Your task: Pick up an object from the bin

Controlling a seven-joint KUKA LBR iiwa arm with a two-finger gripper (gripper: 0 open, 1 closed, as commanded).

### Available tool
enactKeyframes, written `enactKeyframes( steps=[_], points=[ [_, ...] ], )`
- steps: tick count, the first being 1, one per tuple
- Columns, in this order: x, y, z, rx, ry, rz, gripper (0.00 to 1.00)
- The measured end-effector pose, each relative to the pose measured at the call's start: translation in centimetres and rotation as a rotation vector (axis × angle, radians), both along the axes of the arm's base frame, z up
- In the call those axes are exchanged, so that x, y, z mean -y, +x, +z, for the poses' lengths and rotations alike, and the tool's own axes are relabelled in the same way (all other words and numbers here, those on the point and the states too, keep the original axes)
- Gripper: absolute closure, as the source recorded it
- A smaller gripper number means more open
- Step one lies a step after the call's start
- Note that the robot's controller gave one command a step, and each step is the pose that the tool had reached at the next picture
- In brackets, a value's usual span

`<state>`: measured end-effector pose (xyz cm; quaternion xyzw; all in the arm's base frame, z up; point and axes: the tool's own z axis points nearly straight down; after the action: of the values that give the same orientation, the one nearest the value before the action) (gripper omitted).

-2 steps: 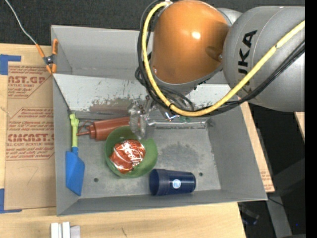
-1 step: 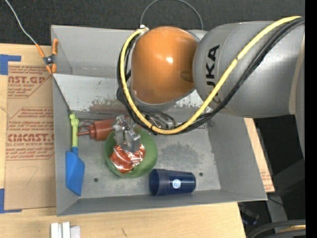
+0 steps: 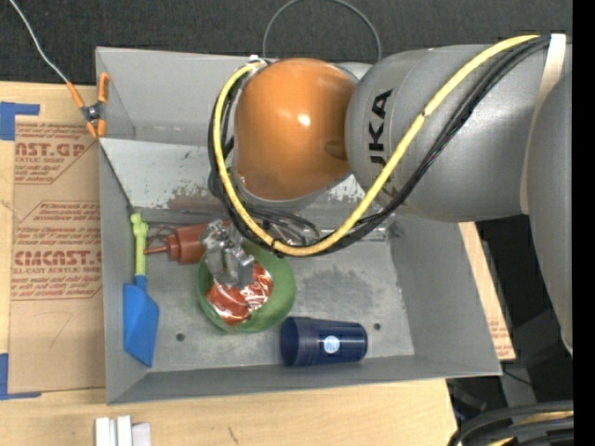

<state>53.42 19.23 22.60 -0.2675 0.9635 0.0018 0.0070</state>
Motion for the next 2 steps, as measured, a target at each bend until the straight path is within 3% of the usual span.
enactKeyframes(
  steps=[1,2],
  points=[
    [1.3,-1.0,5.5,0.002,-0.002,0.008,0.00],
    [-2.0,0.6,3.8,0.003,0.002,0.030,0.00]
  ],
)
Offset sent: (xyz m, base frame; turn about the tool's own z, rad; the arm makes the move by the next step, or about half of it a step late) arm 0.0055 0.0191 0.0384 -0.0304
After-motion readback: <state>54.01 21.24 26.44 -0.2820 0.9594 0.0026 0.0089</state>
